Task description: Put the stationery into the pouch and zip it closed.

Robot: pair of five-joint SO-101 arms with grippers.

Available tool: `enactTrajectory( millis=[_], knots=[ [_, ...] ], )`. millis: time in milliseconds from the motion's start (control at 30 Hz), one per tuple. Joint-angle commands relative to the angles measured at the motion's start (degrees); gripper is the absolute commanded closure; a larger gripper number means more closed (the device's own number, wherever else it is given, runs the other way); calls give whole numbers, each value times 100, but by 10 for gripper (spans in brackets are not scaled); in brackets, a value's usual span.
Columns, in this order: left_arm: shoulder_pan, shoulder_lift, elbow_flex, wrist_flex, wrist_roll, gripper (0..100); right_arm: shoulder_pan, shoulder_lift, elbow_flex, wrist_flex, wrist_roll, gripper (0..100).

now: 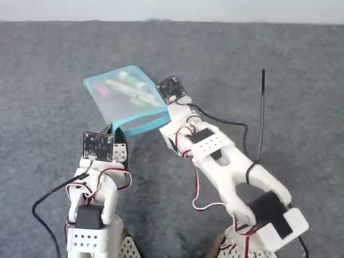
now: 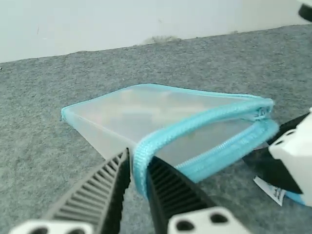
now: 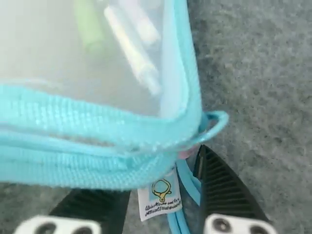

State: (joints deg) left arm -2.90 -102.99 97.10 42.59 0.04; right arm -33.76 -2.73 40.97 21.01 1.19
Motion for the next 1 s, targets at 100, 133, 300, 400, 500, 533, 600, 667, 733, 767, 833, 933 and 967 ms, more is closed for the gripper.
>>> enactTrajectory(
  millis=[100, 133, 300, 400, 500, 533, 600, 667, 733, 767, 833, 933, 967],
  knots=[
    [70, 9, -48, 18, -44, 988, -22, -66, -35, -418, -79, 815],
    [70, 9, -48, 18, -44, 988, -22, -66, -35, -462, -79, 815],
    [70, 18, -48, 18, -44, 988, -22, -66, -35, -488, -79, 815],
    [70, 18, -48, 18, -44, 988, -22, -66, -35, -576, -70, 815],
    [70, 18, -48, 26, -44, 988, -22, -66, -35, -611, -62, 815],
    [70, 18, -48, 26, -44, 988, -22, -66, -35, -611, -53, 815],
    [70, 18, -48, 26, -44, 988, -22, -57, -26, -690, -53, 816],
    [70, 18, -48, 26, -44, 988, -22, 40, -35, -760, -44, 817],
    [79, 18, -48, 70, -44, 988, -22, 215, -35, -980, -44, 818],
    [79, 18, -48, 88, -44, 988, -22, 321, -44, -1086, -35, 818],
    [79, 18, -48, 88, -44, 988, 22, 479, -53, -1262, -35, 818],
    [79, 18, -48, 88, -44, 988, 92, 593, -62, -1411, -35, 819],
    [79, 18, -48, 88, -44, 988, 119, 593, -62, -1411, -35, 819]
  ],
)
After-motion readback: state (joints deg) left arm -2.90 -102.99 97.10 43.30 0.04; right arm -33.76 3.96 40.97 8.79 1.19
